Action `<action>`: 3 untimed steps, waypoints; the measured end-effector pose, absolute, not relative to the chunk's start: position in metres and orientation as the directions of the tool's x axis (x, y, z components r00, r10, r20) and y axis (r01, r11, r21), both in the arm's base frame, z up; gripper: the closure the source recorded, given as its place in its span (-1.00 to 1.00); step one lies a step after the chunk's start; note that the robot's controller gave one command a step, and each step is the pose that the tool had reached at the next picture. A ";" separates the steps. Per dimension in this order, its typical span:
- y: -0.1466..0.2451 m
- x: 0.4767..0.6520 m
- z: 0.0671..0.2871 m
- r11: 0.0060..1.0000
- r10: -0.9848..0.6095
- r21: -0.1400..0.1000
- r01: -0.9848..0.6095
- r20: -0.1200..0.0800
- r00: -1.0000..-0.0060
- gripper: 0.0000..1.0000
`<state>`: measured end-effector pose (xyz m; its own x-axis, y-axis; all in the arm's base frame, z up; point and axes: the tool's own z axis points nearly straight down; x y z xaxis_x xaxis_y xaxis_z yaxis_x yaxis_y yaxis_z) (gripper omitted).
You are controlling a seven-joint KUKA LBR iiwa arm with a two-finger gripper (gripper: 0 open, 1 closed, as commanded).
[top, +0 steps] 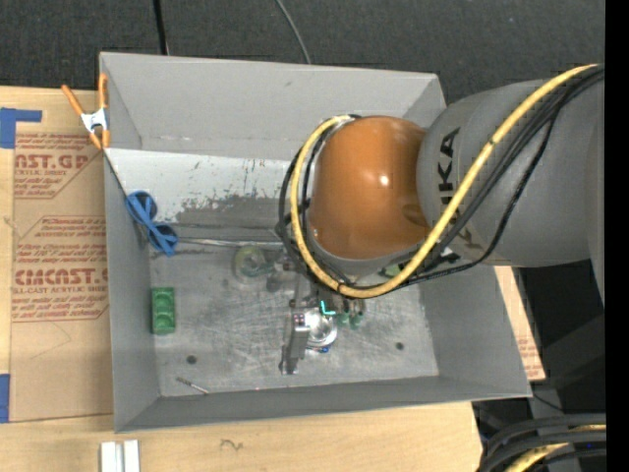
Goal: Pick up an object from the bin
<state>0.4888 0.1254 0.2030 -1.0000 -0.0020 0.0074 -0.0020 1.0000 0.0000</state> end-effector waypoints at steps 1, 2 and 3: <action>0.028 0.519 0.069 0.990 -0.143 0.002 -0.143 -0.011 -0.990 -1.00; 0.027 0.500 0.100 0.999 0.038 0.001 0.038 0.000 -0.999 -1.00; 0.022 0.486 0.099 0.903 0.429 -0.001 0.429 0.002 -0.903 -1.00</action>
Offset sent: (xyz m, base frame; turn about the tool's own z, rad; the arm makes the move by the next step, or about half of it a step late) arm 0.0277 -0.0969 -0.1330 -0.1440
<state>0.4860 0.0215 0.0991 -0.9033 0.4291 0.0025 0.4291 0.9033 -0.0008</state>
